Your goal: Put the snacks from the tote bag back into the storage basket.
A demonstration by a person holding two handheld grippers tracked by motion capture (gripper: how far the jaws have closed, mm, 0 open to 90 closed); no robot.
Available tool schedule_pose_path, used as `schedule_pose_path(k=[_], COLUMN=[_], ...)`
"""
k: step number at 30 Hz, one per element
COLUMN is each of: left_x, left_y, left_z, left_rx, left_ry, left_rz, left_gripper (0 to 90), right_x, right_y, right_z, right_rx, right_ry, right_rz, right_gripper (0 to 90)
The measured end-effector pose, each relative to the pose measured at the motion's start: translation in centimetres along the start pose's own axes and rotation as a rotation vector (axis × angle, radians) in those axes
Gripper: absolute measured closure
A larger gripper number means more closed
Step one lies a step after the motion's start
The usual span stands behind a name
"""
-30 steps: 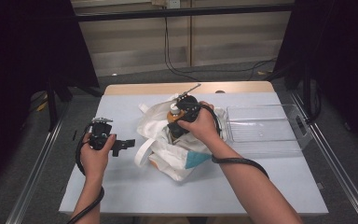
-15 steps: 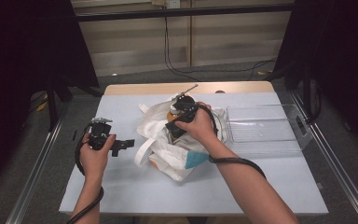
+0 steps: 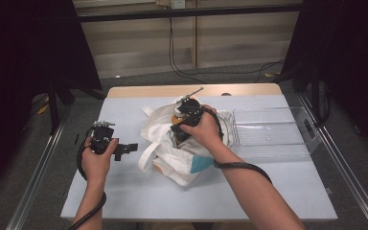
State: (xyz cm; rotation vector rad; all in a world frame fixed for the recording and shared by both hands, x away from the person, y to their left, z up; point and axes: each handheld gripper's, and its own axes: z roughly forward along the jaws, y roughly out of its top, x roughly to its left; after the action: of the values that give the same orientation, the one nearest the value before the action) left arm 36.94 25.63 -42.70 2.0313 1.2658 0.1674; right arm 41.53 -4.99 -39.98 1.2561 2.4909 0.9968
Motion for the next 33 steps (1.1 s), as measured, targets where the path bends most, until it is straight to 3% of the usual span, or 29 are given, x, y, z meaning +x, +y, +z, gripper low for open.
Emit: schedule_pose_path(k=[25,33], left_x=[0.1,0.0], left_y=[-0.1,-0.1], left_z=[-0.1,0.1], left_rx=[-0.001,0.006], left_ry=[0.001,-0.004], left_rz=[0.001,0.0], left_gripper=[7.0,6.9], right_x=[-0.1,-0.4], right_y=[0.8,1.3], right_z=[-1.3,-2.0], right_rx=[0.06,0.086], right_ry=[0.008,0.02], right_rz=[-0.043,-0.025], right_gripper=[30.4,30.4])
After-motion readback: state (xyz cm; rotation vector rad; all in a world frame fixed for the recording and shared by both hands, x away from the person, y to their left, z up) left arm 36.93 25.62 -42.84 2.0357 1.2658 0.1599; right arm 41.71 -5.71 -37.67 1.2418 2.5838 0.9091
